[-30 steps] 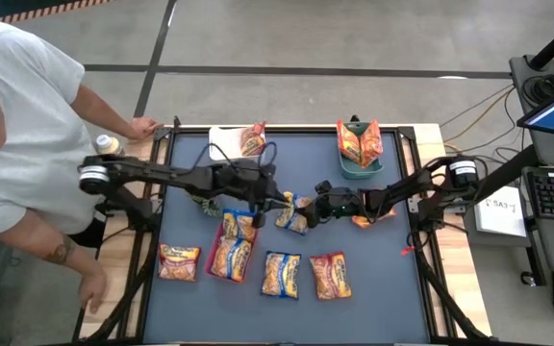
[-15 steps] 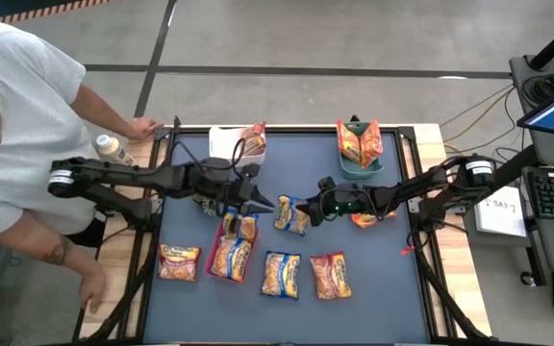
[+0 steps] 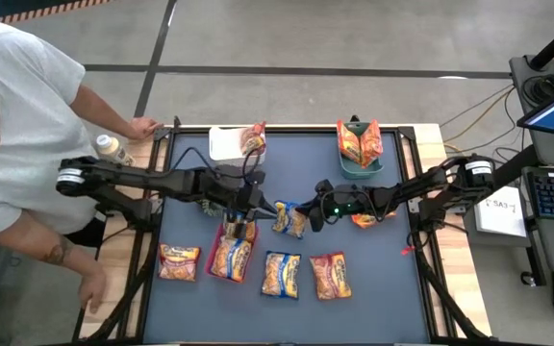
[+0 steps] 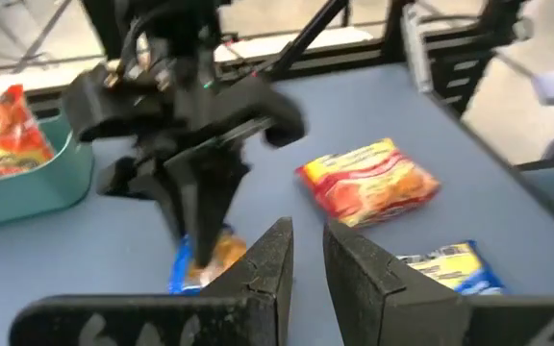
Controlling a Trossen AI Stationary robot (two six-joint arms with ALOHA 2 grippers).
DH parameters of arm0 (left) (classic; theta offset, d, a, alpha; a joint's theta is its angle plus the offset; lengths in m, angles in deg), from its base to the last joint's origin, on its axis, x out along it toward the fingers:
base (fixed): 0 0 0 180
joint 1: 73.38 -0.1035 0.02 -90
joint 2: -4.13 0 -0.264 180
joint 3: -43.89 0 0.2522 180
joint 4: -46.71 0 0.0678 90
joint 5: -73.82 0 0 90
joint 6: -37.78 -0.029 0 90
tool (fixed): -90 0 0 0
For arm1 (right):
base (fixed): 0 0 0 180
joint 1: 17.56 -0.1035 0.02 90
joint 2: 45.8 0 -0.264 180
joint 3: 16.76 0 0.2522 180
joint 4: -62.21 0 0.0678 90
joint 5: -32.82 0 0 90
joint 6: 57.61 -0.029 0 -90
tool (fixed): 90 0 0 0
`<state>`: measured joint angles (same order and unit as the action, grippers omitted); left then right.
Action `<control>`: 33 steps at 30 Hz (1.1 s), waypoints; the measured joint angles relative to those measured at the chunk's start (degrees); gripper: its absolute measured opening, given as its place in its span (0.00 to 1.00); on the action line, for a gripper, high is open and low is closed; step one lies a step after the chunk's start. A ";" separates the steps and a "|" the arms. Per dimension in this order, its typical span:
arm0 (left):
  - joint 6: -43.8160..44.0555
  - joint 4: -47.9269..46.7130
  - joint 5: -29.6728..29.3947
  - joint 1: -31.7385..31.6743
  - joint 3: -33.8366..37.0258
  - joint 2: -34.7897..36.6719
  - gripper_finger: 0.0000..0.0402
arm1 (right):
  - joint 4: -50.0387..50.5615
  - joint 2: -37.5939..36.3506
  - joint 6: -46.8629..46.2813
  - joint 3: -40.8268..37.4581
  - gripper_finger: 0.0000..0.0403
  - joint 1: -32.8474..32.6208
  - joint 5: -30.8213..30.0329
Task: Sort Maruchan noodles
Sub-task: Put the top blue noodle pack into the red bin
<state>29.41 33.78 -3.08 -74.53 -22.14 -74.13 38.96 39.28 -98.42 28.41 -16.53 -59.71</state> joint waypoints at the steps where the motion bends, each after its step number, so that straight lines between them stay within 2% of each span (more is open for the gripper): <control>1: 0.02 0.11 -1.06 0.01 0.00 -0.60 0.11 | -0.02 -0.01 0.92 0.20 0.07 -0.26 0.06; 5: 0.03 1.27 -8.16 -0.04 0.00 -4.44 0.12 | 0.28 -0.01 3.45 0.96 0.03 -1.15 0.18; 9: -0.25 3.53 -9.66 -0.17 0.00 -8.80 0.19 | 0.33 -0.01 5.84 1.27 0.03 -1.92 0.11; 19: -3.00 7.40 -9.60 -0.52 0.00 -16.39 0.53 | 0.82 0.08 7.42 1.60 0.02 -2.18 -0.01; 22: -3.42 8.46 -9.60 -0.63 -0.02 -17.70 0.60 | 0.96 0.09 7.52 1.60 0.02 -2.18 0.00; 25: -3.15 9.32 -9.60 -0.90 -0.07 -18.82 0.62 | 1.07 0.10 7.93 1.60 0.02 -2.25 0.01; 33: -1.71 9.40 -11.34 -1.17 -0.09 -19.18 0.54 | 0.78 0.10 9.60 1.60 0.02 -2.29 1.05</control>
<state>27.70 43.19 -14.42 -75.70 -22.23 -93.32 39.74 39.38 -88.83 30.02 -18.82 -58.66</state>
